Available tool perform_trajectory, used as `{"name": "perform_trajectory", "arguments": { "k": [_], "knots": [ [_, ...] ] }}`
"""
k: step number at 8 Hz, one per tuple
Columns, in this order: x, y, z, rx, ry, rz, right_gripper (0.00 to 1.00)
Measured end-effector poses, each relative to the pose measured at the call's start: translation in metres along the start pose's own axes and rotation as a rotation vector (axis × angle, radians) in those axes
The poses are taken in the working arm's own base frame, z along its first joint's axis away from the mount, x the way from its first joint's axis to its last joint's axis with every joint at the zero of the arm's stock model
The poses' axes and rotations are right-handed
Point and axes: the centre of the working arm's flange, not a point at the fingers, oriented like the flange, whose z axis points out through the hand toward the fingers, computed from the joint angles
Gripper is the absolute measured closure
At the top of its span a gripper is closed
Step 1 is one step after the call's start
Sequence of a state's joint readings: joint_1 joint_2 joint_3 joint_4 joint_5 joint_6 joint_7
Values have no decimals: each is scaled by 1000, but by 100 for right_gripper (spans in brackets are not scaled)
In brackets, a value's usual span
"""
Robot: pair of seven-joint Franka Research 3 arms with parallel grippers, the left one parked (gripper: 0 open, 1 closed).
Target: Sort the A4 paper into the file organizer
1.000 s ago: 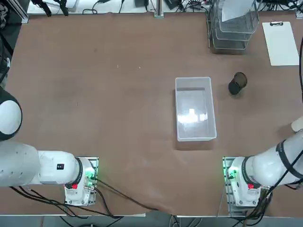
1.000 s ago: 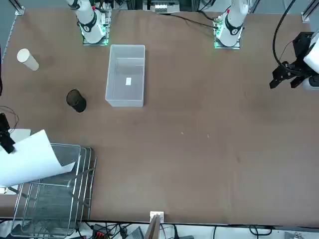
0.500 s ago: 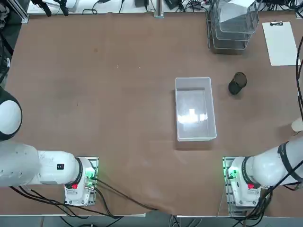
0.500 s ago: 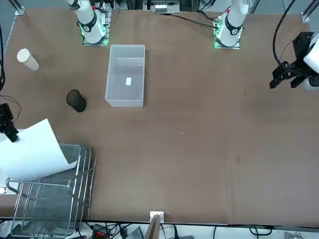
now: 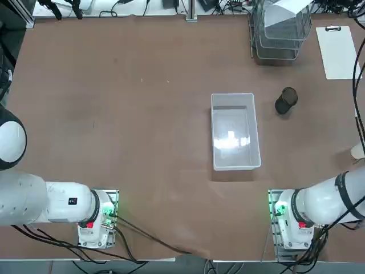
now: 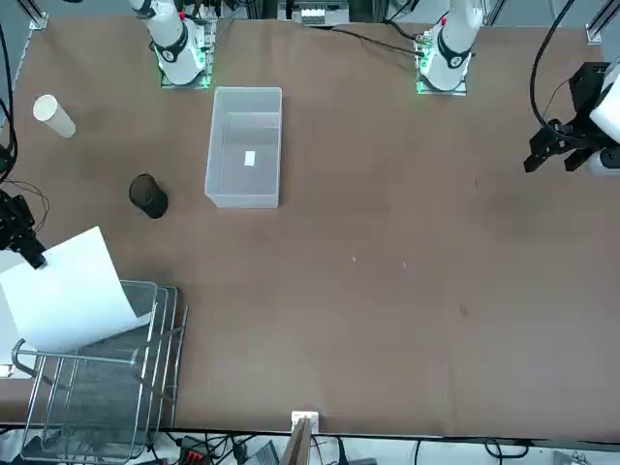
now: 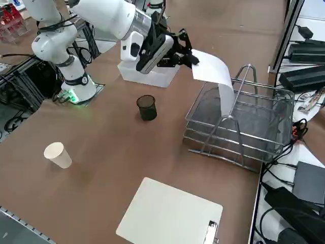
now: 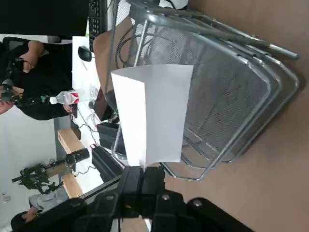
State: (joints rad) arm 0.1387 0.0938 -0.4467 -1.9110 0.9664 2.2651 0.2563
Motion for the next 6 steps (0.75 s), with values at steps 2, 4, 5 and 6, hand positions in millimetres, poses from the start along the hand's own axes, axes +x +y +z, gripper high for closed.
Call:
{"name": "perform_trajectory", "arguments": {
  "k": [2, 4, 5, 6],
  "knots": [
    [8, 11, -6, -31, -7, 3, 99],
    [9, 13, -16, -73, -6, 25, 99],
    [5, 10, -19, -83, -12, 42, 99],
    [2, 9, -21, -86, -23, 51, 99]
  ]
}}
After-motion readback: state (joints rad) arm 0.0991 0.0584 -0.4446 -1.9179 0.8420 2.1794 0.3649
